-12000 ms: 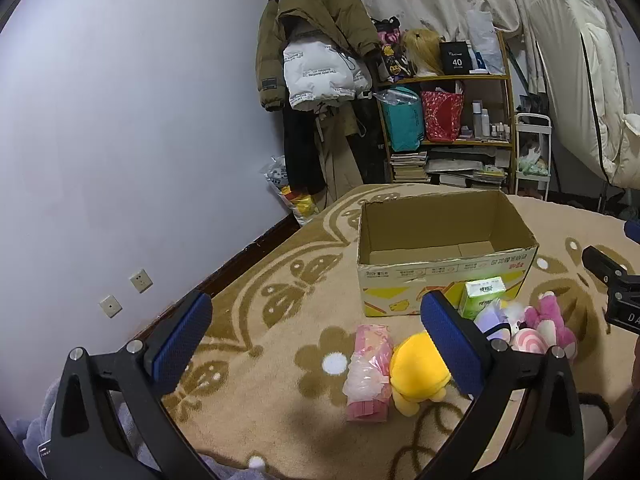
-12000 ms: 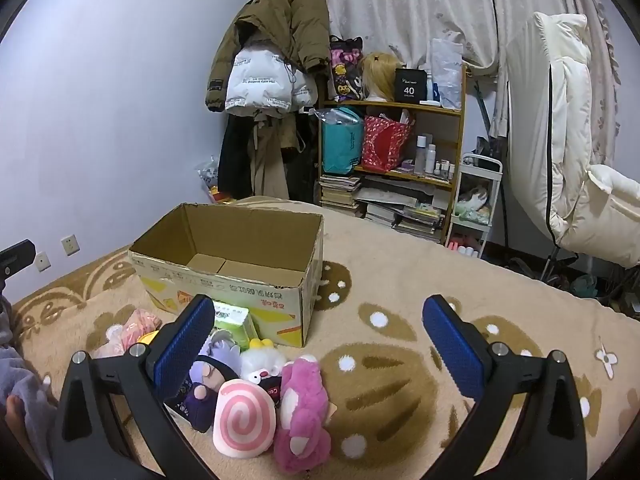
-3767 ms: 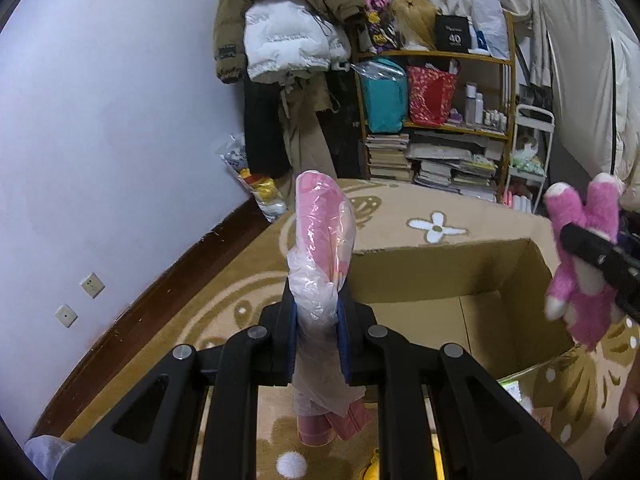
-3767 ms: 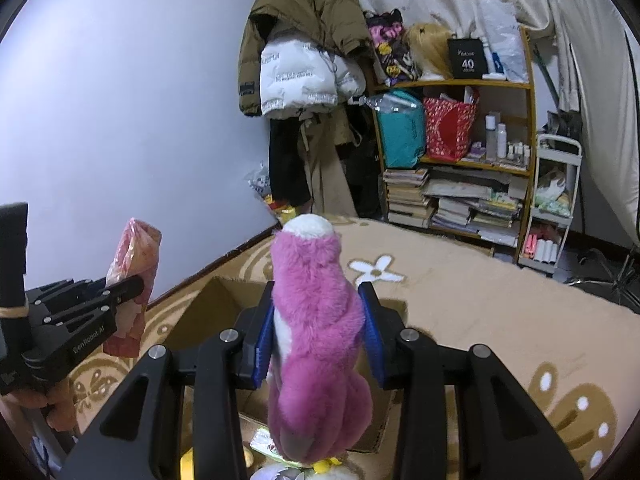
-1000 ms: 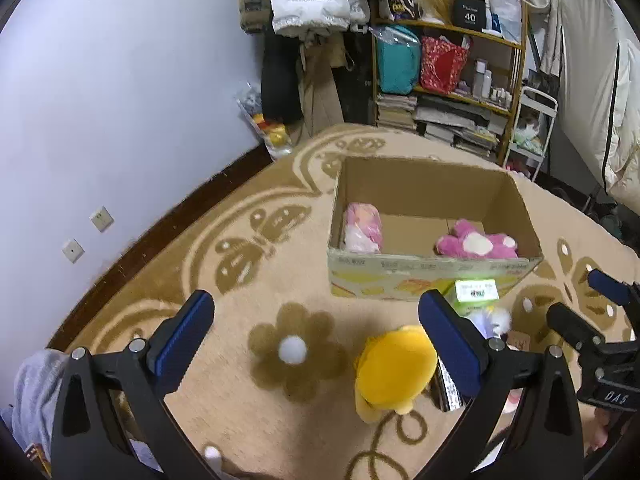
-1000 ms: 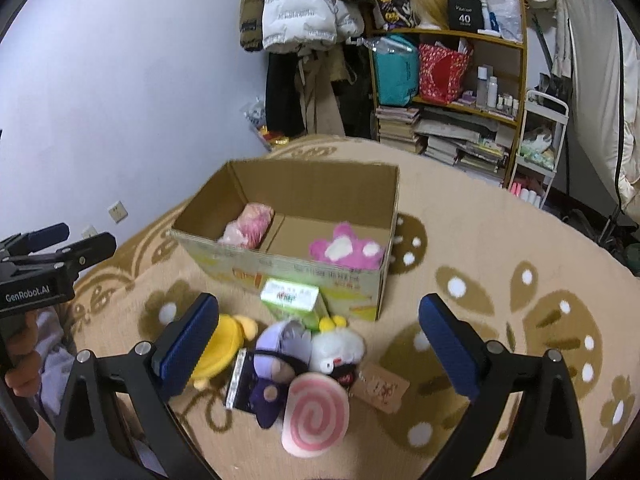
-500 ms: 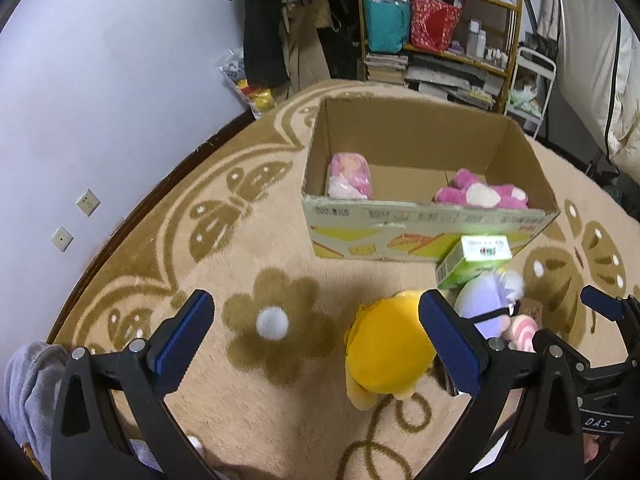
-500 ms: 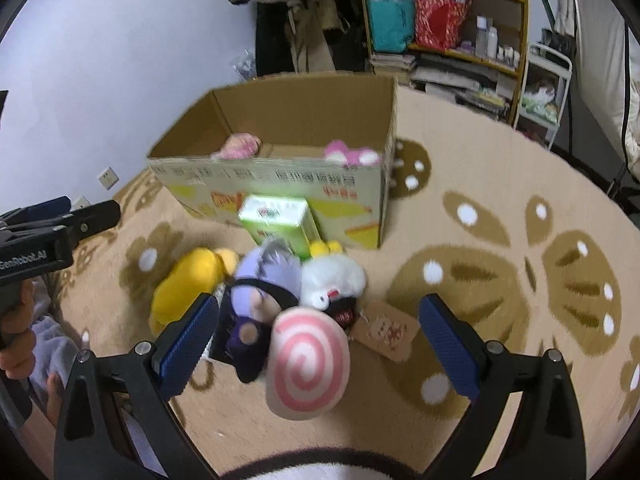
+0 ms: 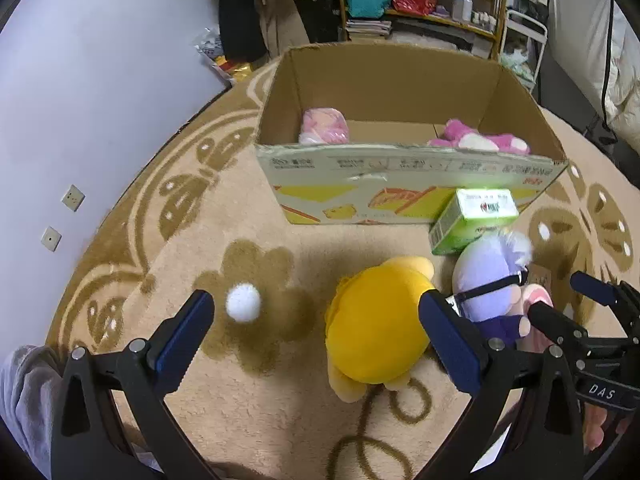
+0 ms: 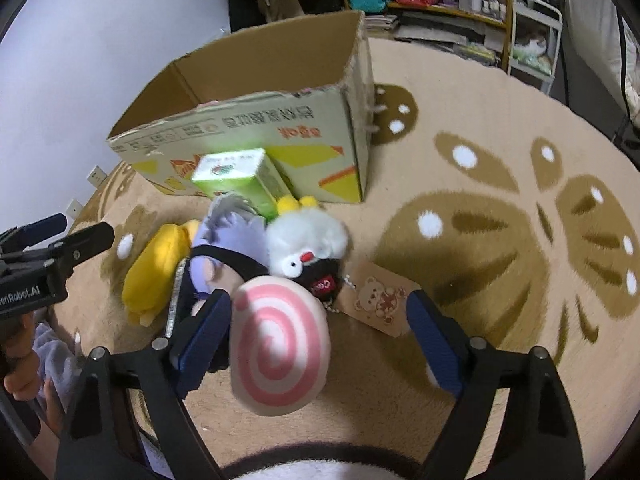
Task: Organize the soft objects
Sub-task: 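Move both tools back to the toy pile in front of the box, then grasp the yellow plush with the left tool while the right tool grasps the swirl cushion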
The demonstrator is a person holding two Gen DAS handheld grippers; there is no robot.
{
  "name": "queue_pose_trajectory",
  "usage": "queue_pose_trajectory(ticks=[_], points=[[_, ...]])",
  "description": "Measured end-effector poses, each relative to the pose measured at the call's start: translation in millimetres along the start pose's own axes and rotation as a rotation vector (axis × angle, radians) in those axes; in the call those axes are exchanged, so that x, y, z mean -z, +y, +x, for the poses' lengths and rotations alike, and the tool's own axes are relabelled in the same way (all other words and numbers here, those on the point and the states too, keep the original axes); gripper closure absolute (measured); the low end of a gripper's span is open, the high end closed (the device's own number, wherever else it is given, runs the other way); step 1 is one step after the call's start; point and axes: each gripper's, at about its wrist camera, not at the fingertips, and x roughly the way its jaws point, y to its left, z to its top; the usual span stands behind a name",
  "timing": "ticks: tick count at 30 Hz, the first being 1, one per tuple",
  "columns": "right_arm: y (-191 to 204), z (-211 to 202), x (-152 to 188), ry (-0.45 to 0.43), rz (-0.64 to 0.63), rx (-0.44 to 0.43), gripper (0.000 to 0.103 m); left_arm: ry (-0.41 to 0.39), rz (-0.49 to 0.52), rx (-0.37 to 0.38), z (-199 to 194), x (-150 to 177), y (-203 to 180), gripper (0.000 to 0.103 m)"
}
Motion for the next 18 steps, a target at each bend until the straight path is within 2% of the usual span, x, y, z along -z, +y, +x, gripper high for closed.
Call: queue_pose_trajectory(ticks=[18], points=[[0, 11, 2, 0.026, 0.013, -0.047, 0.016, 0.089, 0.072, 0.043, 28, 9, -25, 0.002]])
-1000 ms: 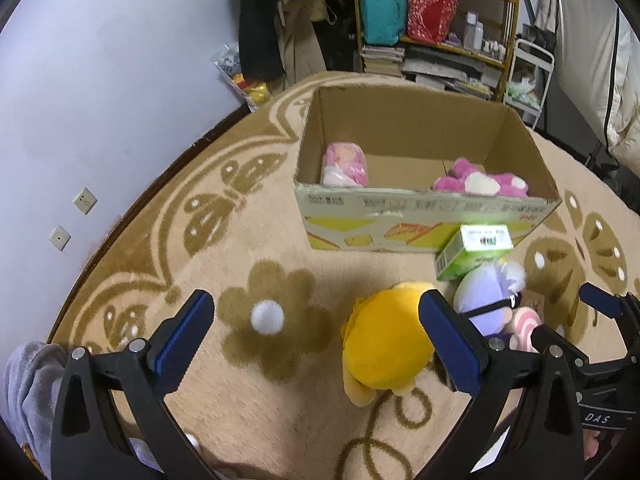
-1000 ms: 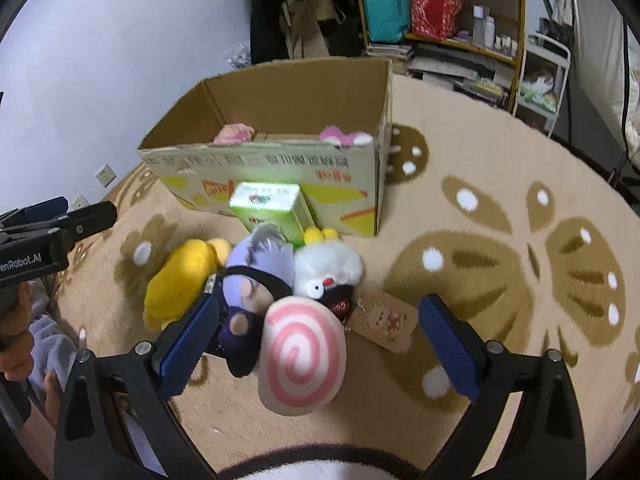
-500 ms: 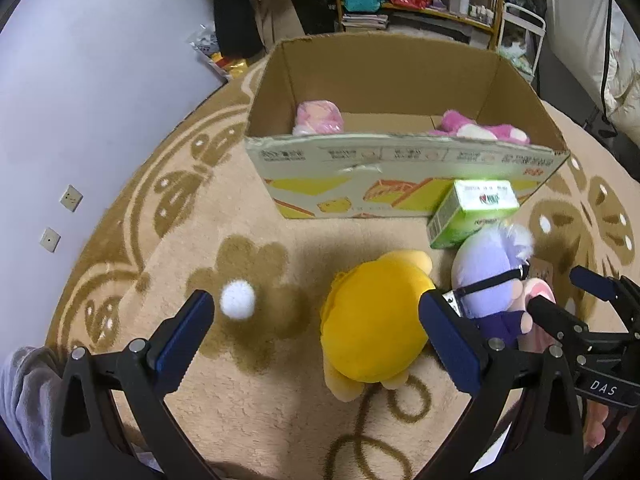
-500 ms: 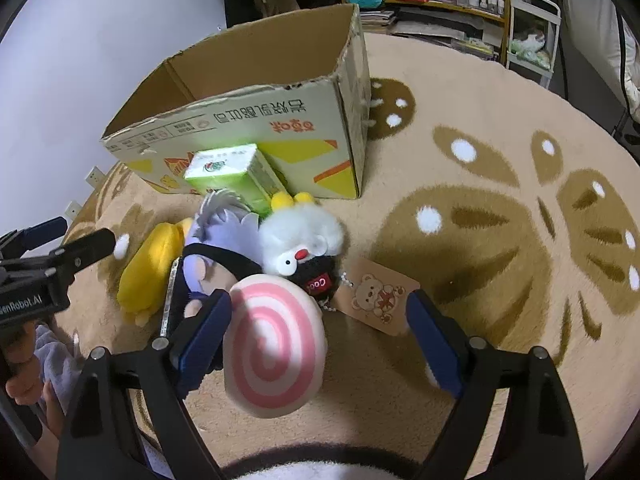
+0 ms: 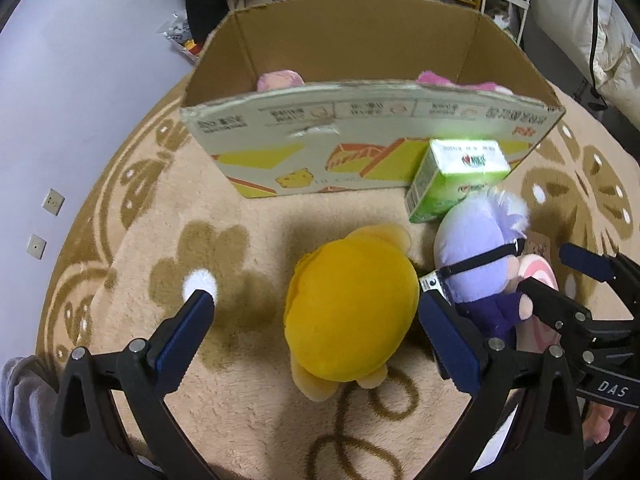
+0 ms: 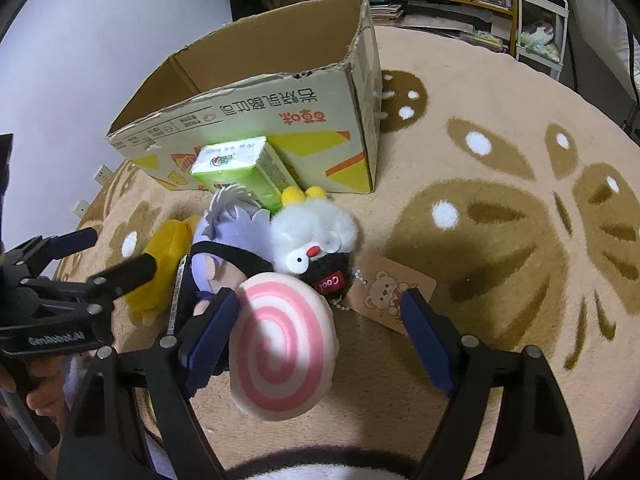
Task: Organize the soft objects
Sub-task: 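Grasp the yellow plush with the left tool while the right tool grasps the swirl cushion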
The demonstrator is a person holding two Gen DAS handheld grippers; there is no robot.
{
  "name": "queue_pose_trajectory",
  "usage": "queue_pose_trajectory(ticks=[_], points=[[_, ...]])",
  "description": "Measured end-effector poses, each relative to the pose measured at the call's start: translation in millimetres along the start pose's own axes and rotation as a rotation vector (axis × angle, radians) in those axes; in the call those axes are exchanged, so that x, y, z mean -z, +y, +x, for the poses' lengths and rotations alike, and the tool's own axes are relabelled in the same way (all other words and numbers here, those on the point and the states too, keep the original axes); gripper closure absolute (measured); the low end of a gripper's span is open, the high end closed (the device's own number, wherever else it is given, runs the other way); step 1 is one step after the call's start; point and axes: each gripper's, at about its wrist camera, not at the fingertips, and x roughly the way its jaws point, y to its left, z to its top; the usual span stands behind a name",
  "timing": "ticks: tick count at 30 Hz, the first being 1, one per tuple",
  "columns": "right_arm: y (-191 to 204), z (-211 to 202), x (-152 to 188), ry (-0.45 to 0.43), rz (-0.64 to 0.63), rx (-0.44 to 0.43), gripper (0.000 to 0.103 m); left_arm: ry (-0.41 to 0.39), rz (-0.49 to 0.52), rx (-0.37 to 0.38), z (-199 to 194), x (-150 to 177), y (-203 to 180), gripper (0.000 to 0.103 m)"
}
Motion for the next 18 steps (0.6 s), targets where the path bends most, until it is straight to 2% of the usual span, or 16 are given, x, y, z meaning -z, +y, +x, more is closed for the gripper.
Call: queue_pose_trajectory(ticks=[9, 14, 18], points=[[6, 5, 2, 0.032, -0.004, -0.031, 0.023, 0.035, 0.016, -0.008, 13, 1, -4, 0.002], [6, 10, 3, 0.061, 0.019, -0.083, 0.050, 0.033, 0.003, -0.001, 20, -1, -1, 0.002], [9, 11, 4, 0.058, 0.006, -0.069, 0.059, 0.038, -0.014, 0.020, 28, -1, 6, 0.002]])
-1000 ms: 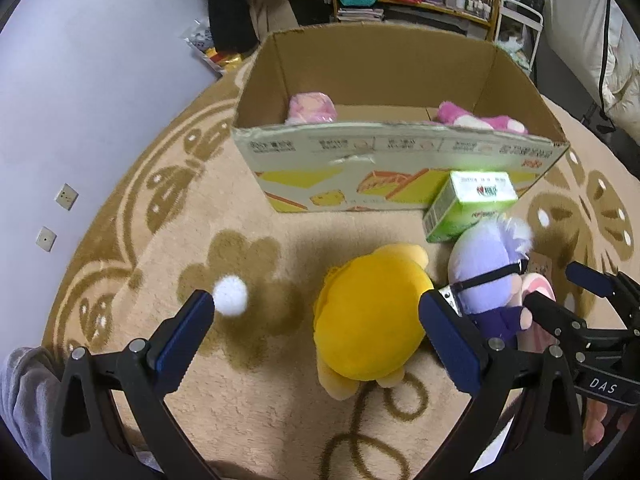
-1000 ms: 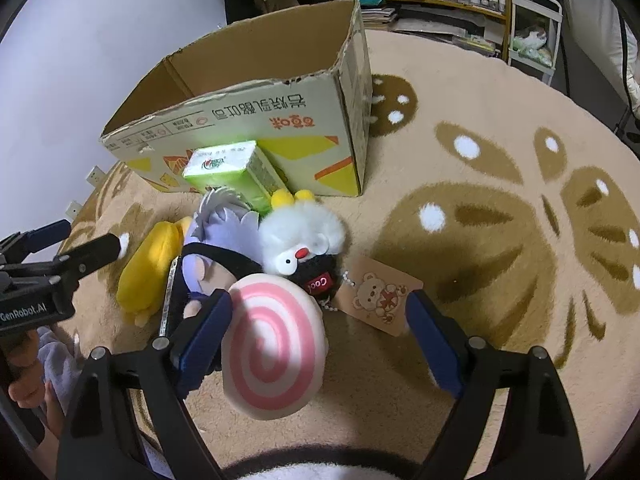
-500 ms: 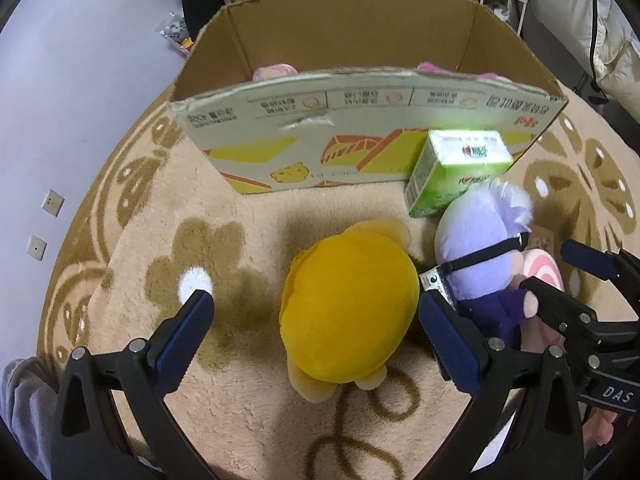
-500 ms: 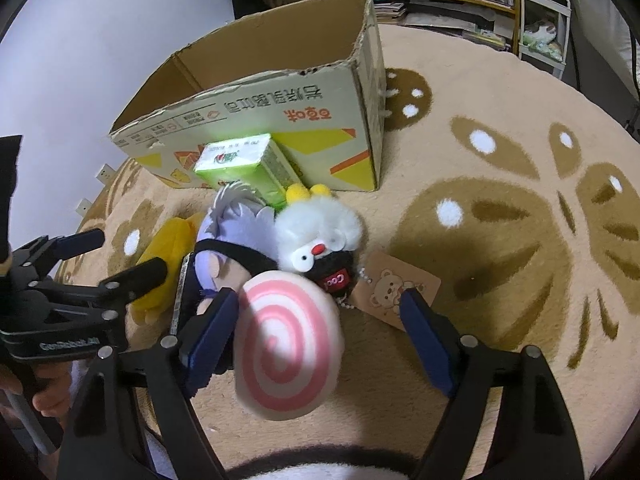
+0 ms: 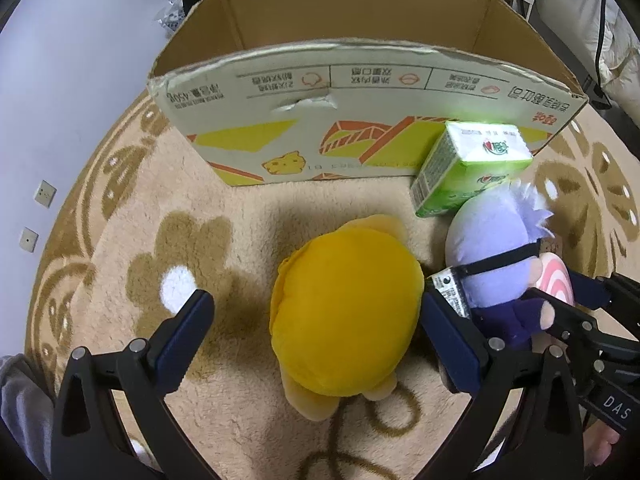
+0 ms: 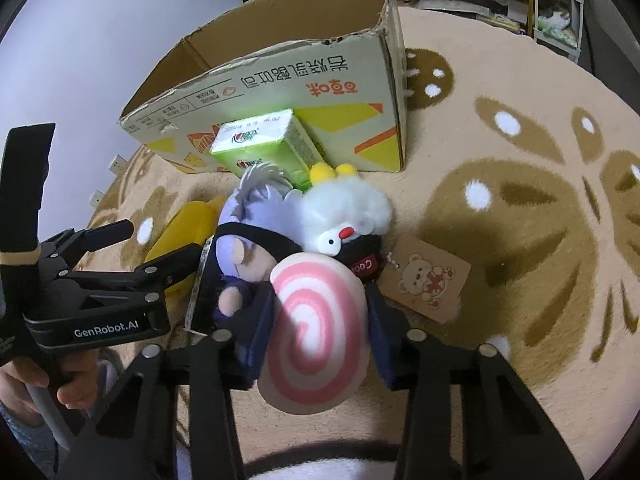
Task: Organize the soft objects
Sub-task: 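Grasp the yellow plush with the left tool while the right tool grasps the swirl cushion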
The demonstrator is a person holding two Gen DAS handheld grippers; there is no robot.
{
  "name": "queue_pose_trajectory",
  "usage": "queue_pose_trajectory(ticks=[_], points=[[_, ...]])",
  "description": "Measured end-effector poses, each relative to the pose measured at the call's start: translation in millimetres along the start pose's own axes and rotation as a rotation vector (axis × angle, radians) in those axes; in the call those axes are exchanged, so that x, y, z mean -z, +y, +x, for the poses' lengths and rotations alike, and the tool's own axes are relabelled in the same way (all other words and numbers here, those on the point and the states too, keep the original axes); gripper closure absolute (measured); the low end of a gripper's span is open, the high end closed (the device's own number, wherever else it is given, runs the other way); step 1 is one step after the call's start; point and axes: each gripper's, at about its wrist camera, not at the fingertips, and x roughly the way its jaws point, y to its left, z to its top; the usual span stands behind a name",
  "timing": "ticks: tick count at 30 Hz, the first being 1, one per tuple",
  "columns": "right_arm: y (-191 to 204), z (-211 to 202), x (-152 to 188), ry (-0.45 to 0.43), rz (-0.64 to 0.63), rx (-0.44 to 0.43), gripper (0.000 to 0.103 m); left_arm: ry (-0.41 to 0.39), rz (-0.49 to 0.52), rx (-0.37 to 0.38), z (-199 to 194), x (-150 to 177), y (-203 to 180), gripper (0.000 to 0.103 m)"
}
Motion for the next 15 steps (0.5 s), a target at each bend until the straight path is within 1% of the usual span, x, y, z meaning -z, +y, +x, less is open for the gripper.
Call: queue_pose_trajectory(ticks=[2, 4, 6, 7, 9, 12, 15], points=[[-1, -1, 0, -0.004, 0.006, -0.001, 0.063, 0.007, -0.008, 0.014, 3, 0, 2, 0.004], [-1, -1, -1, -0.008, 0.006, 0.001, 0.063, 0.011, -0.018, 0.031, 4, 1, 2, 0.011], [0, -2, -1, -0.013, 0.003, 0.005, 0.064, 0.026, -0.033, 0.072, 9, 0, 6, 0.023], [1, -2, -1, -0.015, 0.001, 0.007, 0.064, 0.038, -0.041, 0.090, 12, 0, 7, 0.027], [3, -2, -1, -0.019, -0.006, 0.014, 0.064, 0.051, -0.056, 0.113, 17, -1, 10, 0.027], [3, -4, -2, -0.028, -0.009, 0.021, 0.064, 0.054, -0.062, 0.118, 21, -2, 13, 0.027], [1, -5, -3, -0.032, -0.003, 0.023, 0.067, 0.047, -0.054, 0.112, 23, -3, 13, 0.030]])
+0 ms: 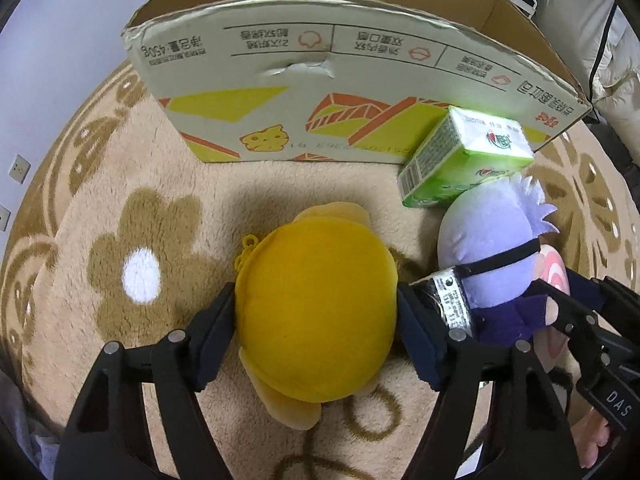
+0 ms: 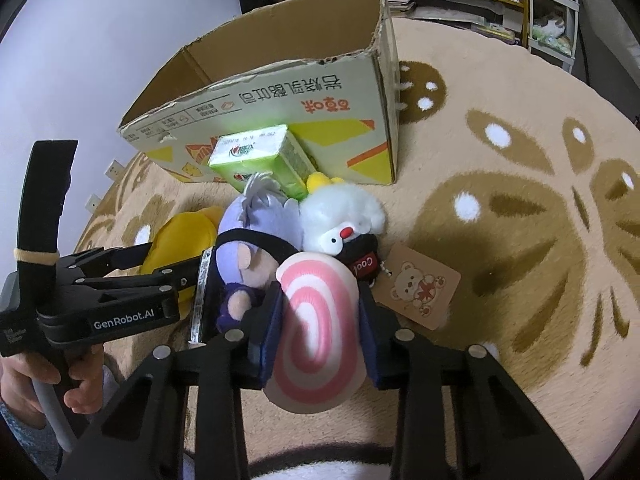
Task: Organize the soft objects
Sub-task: 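Grasp the yellow plush with the left tool while the right tool grasps the swirl cushion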
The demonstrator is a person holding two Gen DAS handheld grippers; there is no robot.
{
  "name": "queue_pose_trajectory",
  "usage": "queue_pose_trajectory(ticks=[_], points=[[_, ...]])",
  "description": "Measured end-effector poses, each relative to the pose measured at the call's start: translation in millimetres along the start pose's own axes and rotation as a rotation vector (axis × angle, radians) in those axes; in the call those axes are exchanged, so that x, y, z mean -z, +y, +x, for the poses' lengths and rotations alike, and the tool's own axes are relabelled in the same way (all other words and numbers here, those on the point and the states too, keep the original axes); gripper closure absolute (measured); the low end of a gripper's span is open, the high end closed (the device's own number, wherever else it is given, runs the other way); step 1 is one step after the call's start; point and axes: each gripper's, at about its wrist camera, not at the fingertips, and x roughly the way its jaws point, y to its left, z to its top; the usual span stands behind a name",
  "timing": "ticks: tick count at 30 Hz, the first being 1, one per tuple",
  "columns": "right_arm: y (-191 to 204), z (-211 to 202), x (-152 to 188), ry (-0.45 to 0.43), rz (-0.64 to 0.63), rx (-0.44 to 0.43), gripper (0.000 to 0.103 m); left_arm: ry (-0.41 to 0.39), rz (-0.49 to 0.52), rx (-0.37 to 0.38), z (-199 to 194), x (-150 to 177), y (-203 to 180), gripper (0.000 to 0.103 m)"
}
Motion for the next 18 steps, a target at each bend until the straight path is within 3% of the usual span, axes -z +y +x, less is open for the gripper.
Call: queue_pose_trajectory(ticks=[10, 13, 18], points=[[-5, -11, -4, -0.059, 0.014, 0.017, 0.069, -0.049, 0.026, -0.065, -11, -1, -14, 0.033], [-6, -16, -5, -0.081, 0.017, 0.021, 0.069, -0.057, 0.007, -0.042, -18, -2, -15, 0.034], [-4, -25, -6, -0.119, 0.007, 0.023, 0.069, -0.105, 0.015, -0.074, -36, -3, -16, 0.034]])
